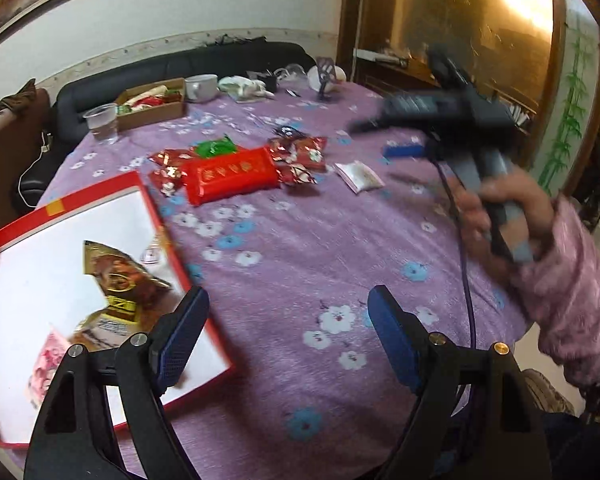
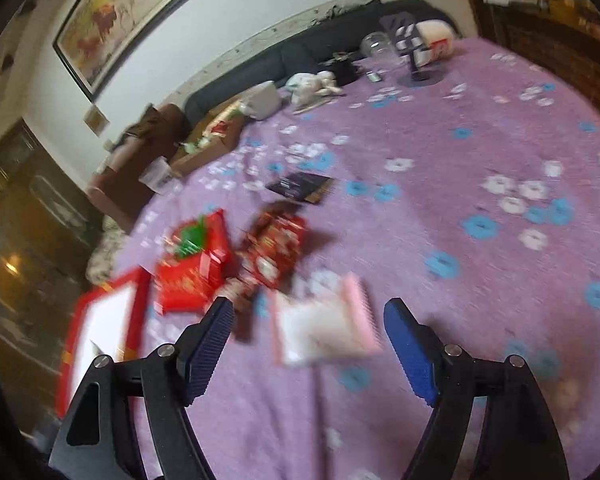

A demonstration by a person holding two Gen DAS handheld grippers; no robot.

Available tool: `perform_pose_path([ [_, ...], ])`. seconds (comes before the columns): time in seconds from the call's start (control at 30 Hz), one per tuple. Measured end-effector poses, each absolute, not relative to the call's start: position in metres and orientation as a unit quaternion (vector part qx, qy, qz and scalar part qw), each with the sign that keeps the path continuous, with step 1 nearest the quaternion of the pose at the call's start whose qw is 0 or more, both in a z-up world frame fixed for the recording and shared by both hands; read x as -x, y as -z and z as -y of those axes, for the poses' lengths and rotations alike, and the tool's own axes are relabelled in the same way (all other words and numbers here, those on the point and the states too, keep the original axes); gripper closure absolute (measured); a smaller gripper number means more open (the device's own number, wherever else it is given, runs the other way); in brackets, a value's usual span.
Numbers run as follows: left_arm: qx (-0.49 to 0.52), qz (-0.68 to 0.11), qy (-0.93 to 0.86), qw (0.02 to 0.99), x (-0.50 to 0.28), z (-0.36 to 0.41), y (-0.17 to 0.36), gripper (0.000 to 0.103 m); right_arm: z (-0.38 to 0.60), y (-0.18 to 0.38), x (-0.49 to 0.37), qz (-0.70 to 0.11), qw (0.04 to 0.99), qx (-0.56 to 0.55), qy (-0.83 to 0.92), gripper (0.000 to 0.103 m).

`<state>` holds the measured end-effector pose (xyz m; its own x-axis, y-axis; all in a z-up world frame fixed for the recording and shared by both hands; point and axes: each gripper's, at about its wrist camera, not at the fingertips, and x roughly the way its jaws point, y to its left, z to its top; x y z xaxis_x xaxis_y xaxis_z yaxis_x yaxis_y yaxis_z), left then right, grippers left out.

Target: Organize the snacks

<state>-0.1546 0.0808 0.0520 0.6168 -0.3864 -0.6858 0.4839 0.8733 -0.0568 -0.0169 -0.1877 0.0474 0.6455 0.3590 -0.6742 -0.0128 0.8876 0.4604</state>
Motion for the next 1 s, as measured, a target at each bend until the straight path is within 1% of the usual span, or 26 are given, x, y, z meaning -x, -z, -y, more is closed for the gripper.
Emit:
perform_pose_path([
  [0.17,-0.068,-0.377,0.232,0.894,0.153,-0.079,-0.050,0.021,0.169,-0.046,-0.029,-0.430,0.868,-0.221,-0.109,0.023],
  [0.3,-0.059,-0.384,0.216,0.896,0.142,-0.085,-0.054,0.021,0.154,-0.026,-0.062,-0.475,0.840,-0.238,-0.109,0.029],
  [0.33,-0.055,-0.386,0.210,0.896,0.137,-0.086,-0.056,0.021,0.150,-0.020,-0.068,-0.481,0.837,-0.237,-0.108,0.035],
  [0.37,-0.053,-0.388,0.206,0.897,0.132,-0.085,-0.057,0.021,0.147,-0.016,-0.071,-0.486,0.836,-0.230,-0.106,0.046],
  [0.4,-0.051,-0.388,0.200,0.898,0.126,-0.084,-0.061,0.021,0.142,-0.011,-0.075,-0.492,0.838,-0.212,-0.103,0.052],
  [0.43,-0.051,-0.388,0.197,0.899,0.122,-0.081,-0.063,0.021,0.138,-0.011,-0.075,-0.488,0.847,-0.190,-0.095,0.062],
  [0.5,-0.061,-0.384,0.194,0.901,0.112,-0.072,-0.067,0.021,0.134,-0.010,-0.073,-0.474,0.861,-0.155,-0.099,0.068],
  [0.57,-0.079,-0.379,0.190,0.902,0.101,-0.058,-0.069,0.021,0.144,-0.007,-0.073,-0.461,0.864,-0.170,-0.114,0.072],
  [0.73,-0.108,-0.377,0.193,0.899,0.064,-0.015,-0.064,0.021,0.186,-0.002,-0.075,-0.450,0.844,-0.255,-0.140,0.073],
  [0.83,-0.116,-0.395,0.193,0.891,0.040,0.008,-0.052,0.021,0.217,0.003,-0.076,-0.440,0.813,-0.348,-0.157,0.073],
  [1.0,-0.118,-0.423,0.188,0.879,0.006,0.031,-0.028,0.021,0.232,-0.001,-0.074,-0.427,0.802,-0.387,-0.156,0.072],
])
